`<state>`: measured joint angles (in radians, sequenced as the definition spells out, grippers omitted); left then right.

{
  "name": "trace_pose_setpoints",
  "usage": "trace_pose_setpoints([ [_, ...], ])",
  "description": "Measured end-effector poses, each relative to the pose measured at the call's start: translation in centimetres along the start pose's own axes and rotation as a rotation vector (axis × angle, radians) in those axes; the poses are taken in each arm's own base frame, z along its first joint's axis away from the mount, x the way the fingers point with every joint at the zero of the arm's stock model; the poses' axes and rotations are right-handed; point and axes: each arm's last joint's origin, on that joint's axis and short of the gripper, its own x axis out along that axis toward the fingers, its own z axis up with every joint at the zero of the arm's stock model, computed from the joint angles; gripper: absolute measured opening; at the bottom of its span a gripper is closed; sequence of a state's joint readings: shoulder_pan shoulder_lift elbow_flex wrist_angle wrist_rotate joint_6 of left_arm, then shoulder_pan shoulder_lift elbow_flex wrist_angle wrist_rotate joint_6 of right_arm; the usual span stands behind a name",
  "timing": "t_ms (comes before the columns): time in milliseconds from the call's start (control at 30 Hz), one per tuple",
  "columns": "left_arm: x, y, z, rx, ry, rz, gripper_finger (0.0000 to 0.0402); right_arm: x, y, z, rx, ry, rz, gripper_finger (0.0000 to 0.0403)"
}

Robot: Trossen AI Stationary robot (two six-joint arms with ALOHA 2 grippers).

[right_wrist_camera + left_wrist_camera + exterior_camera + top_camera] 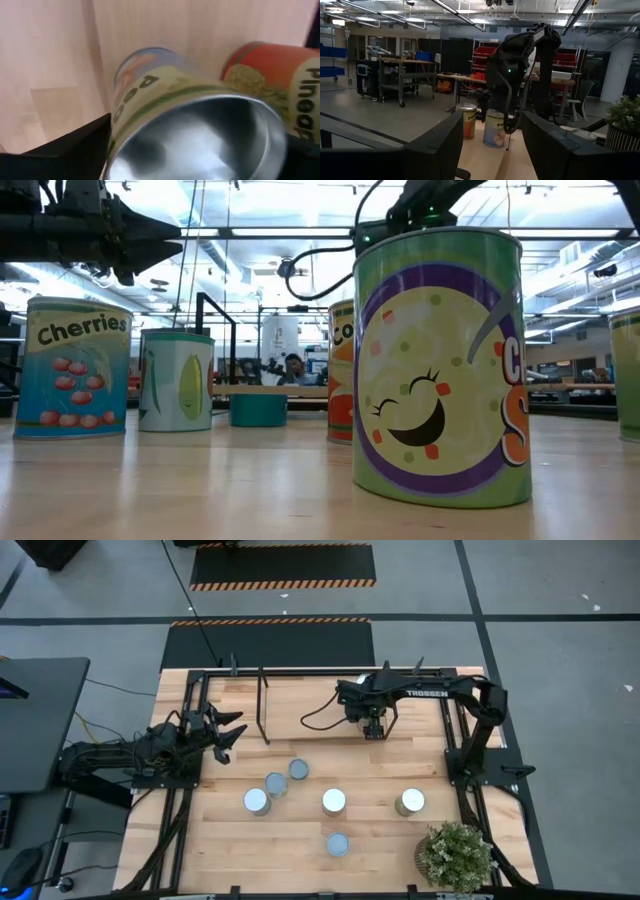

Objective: Pick and place cans onto a shelf
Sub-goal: Put the canned peaches on the shelf, then put the canned corn on the shelf

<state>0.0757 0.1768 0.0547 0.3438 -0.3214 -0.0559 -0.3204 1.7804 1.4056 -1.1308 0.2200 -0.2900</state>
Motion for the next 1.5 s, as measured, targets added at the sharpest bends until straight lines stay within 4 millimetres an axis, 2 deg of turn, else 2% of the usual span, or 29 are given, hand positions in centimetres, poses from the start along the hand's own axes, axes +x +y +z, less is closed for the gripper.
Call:
trace_pose_setpoints([
  [467,0.0,0.0,0.0,0.014,-0.002,0.0,0.0204,-3.2,0.1,0.0,0.042,0.036,-0.03,0.0399],
  [700,0.0,0.0,0.0,0.014,-0.002,0.0,0.0204,-5.9,-0.2,-0.2,0.1,0.05,-0.065,0.0399],
  [833,0.0,0.0,0.0,0.014,-0.002,0.0,0.0204,-7.6,0.3,0.2,0.095,0.006,-0.072,0.04],
  [967,0.0,0.0,0.0,0.014,-0.002,0.0,0.0204,-8.3,0.9,1.7,0.097,-0.128,-0.103,0.04],
  [1100,0.0,0.0,0.0,0.014,-0.002,0.0,0.0204,-7.4,1.3,3.4,0.095,-0.198,-0.189,0.04],
  [1367,0.0,0.0,0.0,0.008,0.0,0.0,0.0204,-3.2,2.6,4.8,0.005,0.013,-0.25,0.04],
  [1500,0.0,0.0,0.0,0.008,0.001,0.0,0.0204,-2.3,2.9,4.8,-0.009,0.091,-0.291,0.04],
])
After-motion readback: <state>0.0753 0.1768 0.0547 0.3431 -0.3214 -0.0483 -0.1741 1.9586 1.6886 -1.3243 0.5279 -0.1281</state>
